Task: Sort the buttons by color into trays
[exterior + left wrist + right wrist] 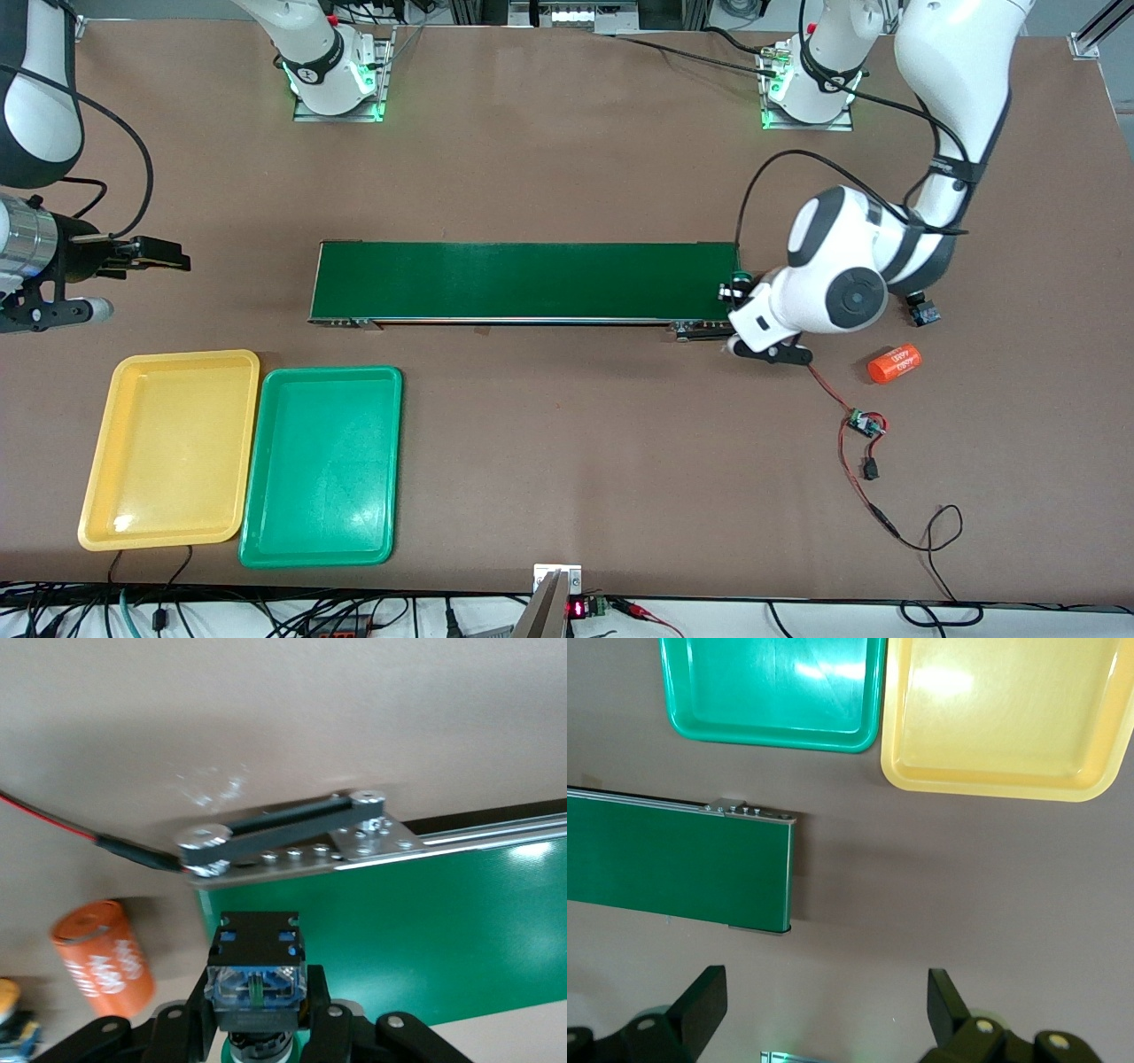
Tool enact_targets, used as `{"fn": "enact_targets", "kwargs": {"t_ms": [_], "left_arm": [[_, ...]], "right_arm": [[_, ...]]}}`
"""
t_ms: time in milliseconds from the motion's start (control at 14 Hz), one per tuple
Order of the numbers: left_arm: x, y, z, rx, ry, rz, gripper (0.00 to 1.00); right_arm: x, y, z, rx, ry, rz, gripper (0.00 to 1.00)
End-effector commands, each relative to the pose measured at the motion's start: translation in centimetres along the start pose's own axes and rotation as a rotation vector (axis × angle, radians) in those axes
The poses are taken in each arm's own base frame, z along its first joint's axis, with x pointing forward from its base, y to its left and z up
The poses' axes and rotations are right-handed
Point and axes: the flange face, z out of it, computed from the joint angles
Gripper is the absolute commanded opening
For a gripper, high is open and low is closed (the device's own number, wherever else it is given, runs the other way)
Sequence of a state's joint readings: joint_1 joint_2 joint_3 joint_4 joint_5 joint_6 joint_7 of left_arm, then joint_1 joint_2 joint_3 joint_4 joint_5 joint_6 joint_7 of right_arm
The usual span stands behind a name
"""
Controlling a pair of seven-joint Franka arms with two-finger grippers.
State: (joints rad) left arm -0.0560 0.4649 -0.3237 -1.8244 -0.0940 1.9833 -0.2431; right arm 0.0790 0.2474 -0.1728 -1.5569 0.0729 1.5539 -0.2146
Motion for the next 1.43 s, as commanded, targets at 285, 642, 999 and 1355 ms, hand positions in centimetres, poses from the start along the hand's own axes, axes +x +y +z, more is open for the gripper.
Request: {"fn": "enact_targets", "kwargs": {"t_ms": [285,642,999,1355], "left_arm": [[-3.2,1.7,3.2,0.007,0.007,-0.136,0.04],[-3.5,2.3,3.3,0.015,0.006,-0.131,0.65],[-2.8,2.0,-4.2,0.035,0.009,-0.125,1.00],[-1.0,-4.4,-9.5,0.058,0.022,-0.199,1.00]], "right_arm": [[-4.6,1.3,2.9,0.038,0.045,0.011,1.00],[-8.2,0.7,6.6,0.043,0.112,0.011,1.00],[-9.6,-0.1,7.9,0.044,0.132,0.017,1.00],[-9.4,-1.2,8.0,0.040,0.123,0.002,1.00]]}}
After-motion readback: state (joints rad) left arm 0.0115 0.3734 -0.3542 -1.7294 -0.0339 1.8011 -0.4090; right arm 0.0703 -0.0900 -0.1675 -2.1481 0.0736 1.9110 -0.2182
